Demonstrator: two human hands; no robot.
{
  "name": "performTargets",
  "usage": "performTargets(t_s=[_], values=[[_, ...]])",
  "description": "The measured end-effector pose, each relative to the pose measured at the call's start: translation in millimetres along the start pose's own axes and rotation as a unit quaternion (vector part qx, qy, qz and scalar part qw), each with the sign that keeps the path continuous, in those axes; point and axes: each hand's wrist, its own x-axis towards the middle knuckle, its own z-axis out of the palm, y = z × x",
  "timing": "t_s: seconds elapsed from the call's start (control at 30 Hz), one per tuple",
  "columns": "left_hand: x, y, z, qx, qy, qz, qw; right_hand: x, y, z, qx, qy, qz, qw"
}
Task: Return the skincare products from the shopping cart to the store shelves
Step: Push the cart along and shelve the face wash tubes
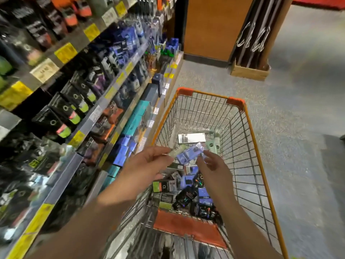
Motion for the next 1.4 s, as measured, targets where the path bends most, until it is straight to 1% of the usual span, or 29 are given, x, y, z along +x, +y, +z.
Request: performTargets(t_s=[0.17,0.27,0.53,0.67,0.8,0.93,1.17,1.23,1.3,1.4], values=[[51.8,-18.7,19.4,-0.026,0.035,-0.058,0.997,49.1,47.2,16.7,-0.010,-0.009,0.027,1.000],[83.9,-36.3,28.5,-0.028,0.048,-0.089,0.994,79.0,73.7,33.1,-0.031,-0.035,0.025,0.999],[152.8,-79.2,64.8,-0.058,0.091,-0.139,0.984,151.6,132.3,89.0,-0.171,-0.107,-0.018,0.979],[176.1,-95.1,71.4,-0.076,0.124,-0.153,0.978,179.1,163.4,113.5,-0.249,-0.145,-0.049,0.956],[193.3,-114.3,71.4,-0.101,0.151,-0.165,0.969,201.2,188.3,132.2,-0.323,-0.149,-0.079,0.931],[207.7,-131.9,77.2,-0.120,0.185,-0.184,0.958,228.1,205.7,149.6,-0.389,-0.172,-0.103,0.899],[225.3,-154.1,81.8,-0.153,0.188,-0.239,0.940,270.9,222.4,181.7,-0.444,-0.165,-0.199,0.858],[228.1,-160.3,81.5,-0.164,0.184,-0.250,0.936,279.0,223.4,190.9,-0.467,-0.187,-0.208,0.839],[230.7,-164.7,80.3,-0.170,0.186,-0.257,0.933,283.6,225.3,199.3,-0.484,-0.208,-0.198,0.827],[234.1,-168.6,78.6,-0.161,0.196,-0.268,0.930,285.1,228.5,205.8,-0.529,-0.208,-0.193,0.800]])
